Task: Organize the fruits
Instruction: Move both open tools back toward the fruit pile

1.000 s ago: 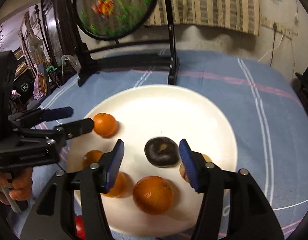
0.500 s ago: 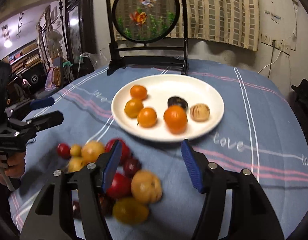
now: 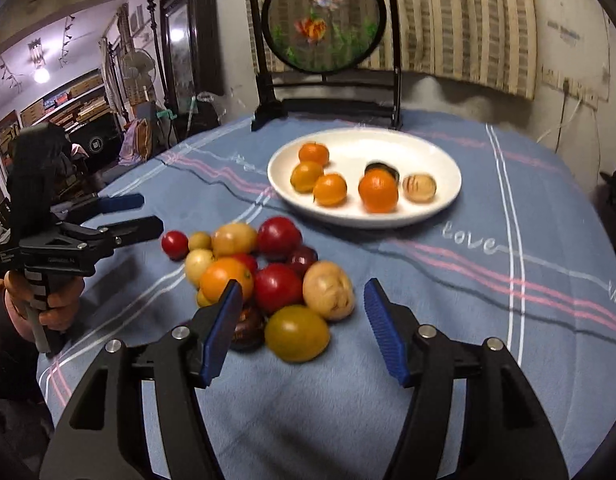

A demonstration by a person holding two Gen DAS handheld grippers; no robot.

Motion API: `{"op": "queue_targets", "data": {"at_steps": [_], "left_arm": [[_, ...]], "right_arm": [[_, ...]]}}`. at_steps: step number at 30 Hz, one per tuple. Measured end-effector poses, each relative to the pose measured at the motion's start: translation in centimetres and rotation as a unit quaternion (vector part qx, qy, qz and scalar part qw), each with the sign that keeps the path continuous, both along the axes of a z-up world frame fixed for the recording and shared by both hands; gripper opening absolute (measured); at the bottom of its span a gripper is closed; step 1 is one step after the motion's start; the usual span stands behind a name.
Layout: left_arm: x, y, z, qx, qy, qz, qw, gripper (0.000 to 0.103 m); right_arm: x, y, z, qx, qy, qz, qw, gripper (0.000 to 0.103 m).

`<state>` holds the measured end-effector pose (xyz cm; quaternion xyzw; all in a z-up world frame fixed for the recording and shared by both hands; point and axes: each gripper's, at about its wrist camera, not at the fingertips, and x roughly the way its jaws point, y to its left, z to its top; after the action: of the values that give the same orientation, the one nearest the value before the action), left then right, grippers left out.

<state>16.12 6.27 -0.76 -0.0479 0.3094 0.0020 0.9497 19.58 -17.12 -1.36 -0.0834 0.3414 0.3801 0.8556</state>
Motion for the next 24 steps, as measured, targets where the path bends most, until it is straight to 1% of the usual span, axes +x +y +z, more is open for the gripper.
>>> {"op": "queue_targets", "data": {"at_steps": [2,4,8,11,14,20,24], "left_arm": [[-0.2,-0.2,0.1,0.009,-0.005,-0.001,0.9999,0.101],[-0.5,-0.3,0.4,0.014,-0.014,-0.003,0.9998,0.101],[-0.9,-0.4,0.8,0.018,-0.028,-0.003,0.9994,0.101],[-1.1,-0.4,0.9,0.024,-0.033,0.001,0.9992,0.101],[-1.0,-0.4,0.9,0.022,-0.031,-0.002,0.9993,0.101],[-1.2,-0.7,0.9,0.028,-0.034,-0.004,0.999,0.101],[-1.3,-0.8,0.9,0.025,-0.032,-0.012,0.9991,0.101]], "right_arm": [[-0.1,0.5,-0.7,-0.017,0.008,0.003,1.0,0.064],[-0.3,0.9,-1.3,-0.032,0.005,0.003,0.999,0.064],[-0.3,1.2,-2.2,-0.053,0.019,-0.003,0.998,0.064],[-0.4,1.3,-2.6,-0.06,0.025,-0.003,0.998,0.064],[-0.7,1.3,-2.6,-0.061,0.021,-0.002,0.998,0.064],[-0.1,1.1,-3.0,-0.056,0.039,-0.008,0.998,0.064],[-0.1,1.2,-3.1,-0.054,0.044,0.005,0.998,0.052]]}}
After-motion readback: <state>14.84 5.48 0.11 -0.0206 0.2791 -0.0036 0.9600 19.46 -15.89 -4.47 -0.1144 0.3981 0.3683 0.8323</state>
